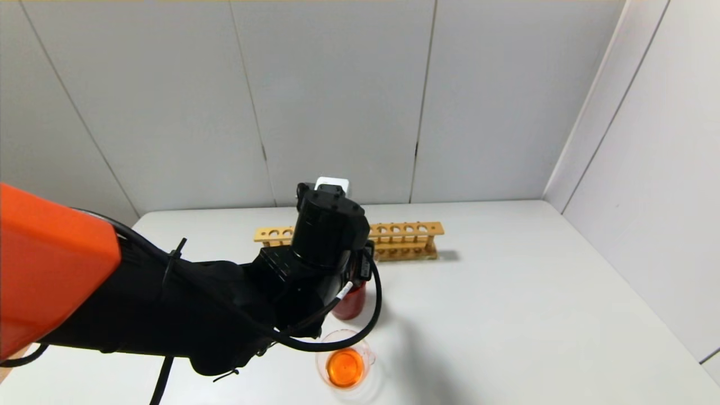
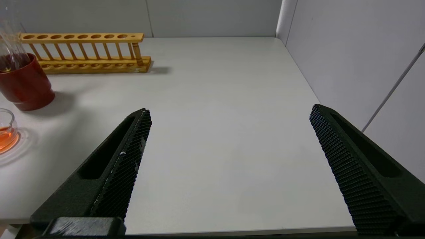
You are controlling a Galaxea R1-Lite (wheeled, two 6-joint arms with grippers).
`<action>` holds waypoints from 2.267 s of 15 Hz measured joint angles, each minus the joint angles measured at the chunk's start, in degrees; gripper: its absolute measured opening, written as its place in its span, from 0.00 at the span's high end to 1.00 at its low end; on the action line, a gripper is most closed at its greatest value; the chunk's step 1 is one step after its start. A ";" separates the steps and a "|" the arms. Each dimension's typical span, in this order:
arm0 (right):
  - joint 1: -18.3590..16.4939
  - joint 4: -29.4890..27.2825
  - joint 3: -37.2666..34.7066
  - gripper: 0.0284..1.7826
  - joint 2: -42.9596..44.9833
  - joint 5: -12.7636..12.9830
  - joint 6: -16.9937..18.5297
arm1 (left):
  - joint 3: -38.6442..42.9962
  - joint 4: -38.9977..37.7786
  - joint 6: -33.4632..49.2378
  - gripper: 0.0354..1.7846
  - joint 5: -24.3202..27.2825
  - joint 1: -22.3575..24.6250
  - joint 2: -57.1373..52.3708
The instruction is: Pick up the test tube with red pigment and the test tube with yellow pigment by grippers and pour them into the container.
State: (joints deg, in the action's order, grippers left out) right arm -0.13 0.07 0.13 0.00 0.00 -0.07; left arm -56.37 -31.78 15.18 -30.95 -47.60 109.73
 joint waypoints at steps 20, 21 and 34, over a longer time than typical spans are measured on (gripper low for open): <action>0.00 0.00 0.00 0.02 0.00 0.00 0.02 | 5.16 -2.34 0.12 0.85 1.85 -0.29 0.55; 0.00 0.00 0.00 0.02 0.00 0.00 0.02 | 5.33 -3.08 0.06 0.85 1.88 -0.29 0.55; -0.02 0.02 0.02 0.02 0.00 0.00 0.00 | 6.18 -3.96 -0.41 0.11 1.66 -0.22 0.11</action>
State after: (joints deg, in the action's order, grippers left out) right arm -0.16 0.10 0.16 0.00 0.00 -0.07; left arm -50.19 -35.74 14.76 -29.29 -47.82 109.84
